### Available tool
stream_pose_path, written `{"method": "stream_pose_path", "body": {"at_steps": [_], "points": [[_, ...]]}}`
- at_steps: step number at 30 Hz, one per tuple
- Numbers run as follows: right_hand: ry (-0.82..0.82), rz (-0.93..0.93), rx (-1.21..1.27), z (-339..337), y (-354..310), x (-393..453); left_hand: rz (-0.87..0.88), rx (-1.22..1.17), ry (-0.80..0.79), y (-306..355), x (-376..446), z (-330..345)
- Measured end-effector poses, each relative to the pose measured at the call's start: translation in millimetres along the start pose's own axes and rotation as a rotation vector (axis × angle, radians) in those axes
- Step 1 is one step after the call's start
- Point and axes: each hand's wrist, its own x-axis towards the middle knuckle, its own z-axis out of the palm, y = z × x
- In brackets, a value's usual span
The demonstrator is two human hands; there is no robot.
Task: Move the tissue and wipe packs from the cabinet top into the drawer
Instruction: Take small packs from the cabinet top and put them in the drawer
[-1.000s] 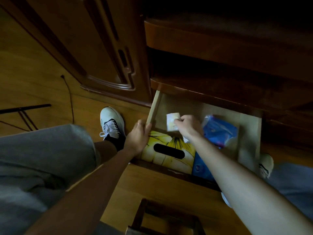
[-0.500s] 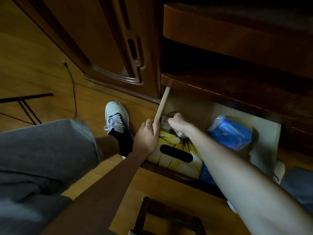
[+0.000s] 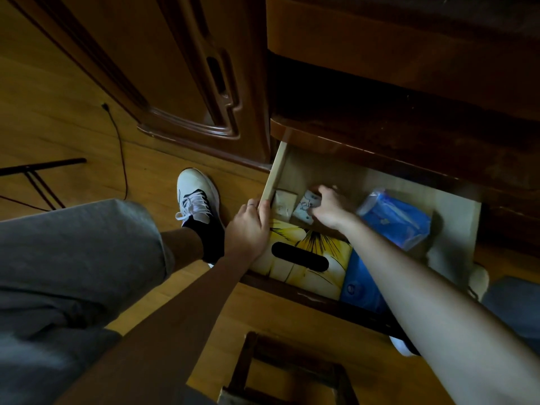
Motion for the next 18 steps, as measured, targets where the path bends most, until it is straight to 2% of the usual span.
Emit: {"method": "stream_pose_path", "body": {"at_steps": [9, 12, 14, 16, 18], "points": [[0.027, -0.123, -0.071, 16.8, -9.4, -7.9, 0.012, 0.024, 0.012, 1.0, 0.2, -0.9], [0.044, -0.199, -0.291, 23.3, -11.1, -6.3, 0.023, 0.035, 0.030, 1.8, -0.4, -0.7], [0.135, -0.148, -0.408, 24.0, -18.2, -8.3, 0.030, 0.047, 0.045, 2.1, -1.1, -0.1], [0.118, -0.161, -0.558, 19.8, -24.8, -10.3, 0.032, 0.071, 0.024, 0.8, -1.0, -0.7], [0.073, -0.165, -0.503, 6.6, -26.8, -19.5, 0.008, 0.103, -0.065, 0.2, -0.9, -5.7]]}}
